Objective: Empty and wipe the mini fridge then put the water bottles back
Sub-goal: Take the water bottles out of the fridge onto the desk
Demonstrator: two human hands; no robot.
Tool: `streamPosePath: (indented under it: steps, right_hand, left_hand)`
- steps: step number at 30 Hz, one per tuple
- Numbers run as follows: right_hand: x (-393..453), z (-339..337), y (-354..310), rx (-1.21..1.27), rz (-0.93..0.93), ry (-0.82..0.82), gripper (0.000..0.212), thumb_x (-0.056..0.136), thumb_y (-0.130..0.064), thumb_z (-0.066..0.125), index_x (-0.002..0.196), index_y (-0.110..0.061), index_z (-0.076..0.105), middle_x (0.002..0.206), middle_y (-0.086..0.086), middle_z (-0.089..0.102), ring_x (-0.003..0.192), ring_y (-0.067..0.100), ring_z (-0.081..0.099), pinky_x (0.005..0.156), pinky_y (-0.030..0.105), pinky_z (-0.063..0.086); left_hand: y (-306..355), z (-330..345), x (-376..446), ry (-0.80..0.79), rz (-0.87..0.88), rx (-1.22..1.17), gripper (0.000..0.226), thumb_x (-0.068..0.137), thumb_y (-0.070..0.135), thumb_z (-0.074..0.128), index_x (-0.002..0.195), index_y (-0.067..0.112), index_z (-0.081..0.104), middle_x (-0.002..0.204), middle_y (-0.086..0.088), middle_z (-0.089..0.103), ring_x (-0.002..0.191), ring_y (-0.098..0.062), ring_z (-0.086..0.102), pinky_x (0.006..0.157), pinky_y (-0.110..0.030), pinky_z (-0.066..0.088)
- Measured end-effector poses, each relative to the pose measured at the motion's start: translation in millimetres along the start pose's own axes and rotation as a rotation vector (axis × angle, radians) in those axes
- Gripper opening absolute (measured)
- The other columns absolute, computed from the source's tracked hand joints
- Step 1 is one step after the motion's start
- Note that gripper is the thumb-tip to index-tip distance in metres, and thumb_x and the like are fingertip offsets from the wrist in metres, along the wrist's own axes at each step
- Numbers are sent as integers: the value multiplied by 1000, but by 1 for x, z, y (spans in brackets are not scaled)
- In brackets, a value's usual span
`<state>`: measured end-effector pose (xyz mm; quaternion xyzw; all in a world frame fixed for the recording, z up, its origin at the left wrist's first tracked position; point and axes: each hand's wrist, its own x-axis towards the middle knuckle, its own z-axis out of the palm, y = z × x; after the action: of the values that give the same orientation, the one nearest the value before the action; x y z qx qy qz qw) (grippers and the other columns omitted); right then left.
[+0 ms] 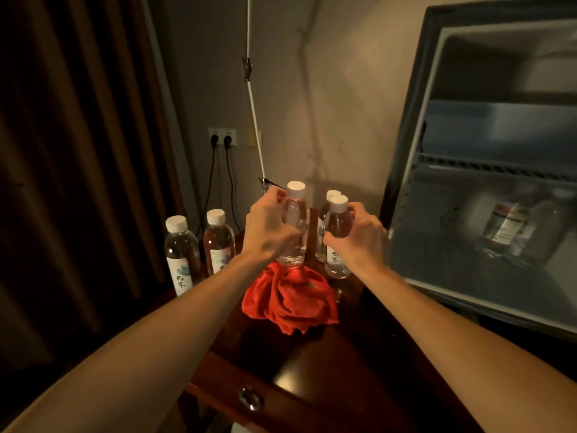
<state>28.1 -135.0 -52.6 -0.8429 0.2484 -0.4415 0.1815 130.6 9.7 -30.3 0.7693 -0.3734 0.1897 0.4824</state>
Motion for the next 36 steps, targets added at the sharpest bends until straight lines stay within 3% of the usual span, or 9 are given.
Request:
streamPosePath:
  steps: [4,7,12,22,32,36]
  right_hand:
    - [-5,-6,14,-80,21,-12,58,68,-48,79,111,-19,54,103,2,65,96,24,62,78,34,49]
    - [-9,-12,21,-126,17,-41,58,71,-48,77,113,-17,54,105,3,64,99,24,61,76,31,44]
    - [-15,-15,34,-139,16,-80,57,74,-53,75,112,-18,51,104,1,65,98,23,62,76,31,47]
    - [-10,-13,51,-155,-34,-58,59,76,-48,77,118,-13,55,104,5,66,98,23,60,79,34,50]
    - [-11,-9,59,-130,-100,-50,60,76,-39,78,125,-10,56,108,6,66,99,24,57,81,27,42]
    - [-9,-10,60,-111,-108,-55,56,73,-38,80,117,-9,59,102,8,64,94,26,57,77,25,39]
  left_hand:
    - [10,21,3,-43,39,-83,52,62,28,86,102,23,54,92,12,62,85,-13,63,76,-32,54]
    - [12,39,8,-52,26,-116,55,59,31,85,103,21,55,91,8,66,82,-15,64,74,-38,54]
    - [10,63,7,-91,-13,-165,47,63,29,87,96,22,54,81,13,63,73,-2,60,66,-24,50]
    - [-5,99,-2,-145,-87,-195,53,63,21,86,108,18,59,96,9,65,92,-11,65,82,-36,55]
    - [-13,109,2,-154,-55,-272,59,65,12,88,117,12,58,100,7,64,96,-10,63,90,-32,53]
    - [-16,109,2,-145,-56,-306,59,65,10,88,116,13,58,102,4,67,96,-11,65,87,-27,52]
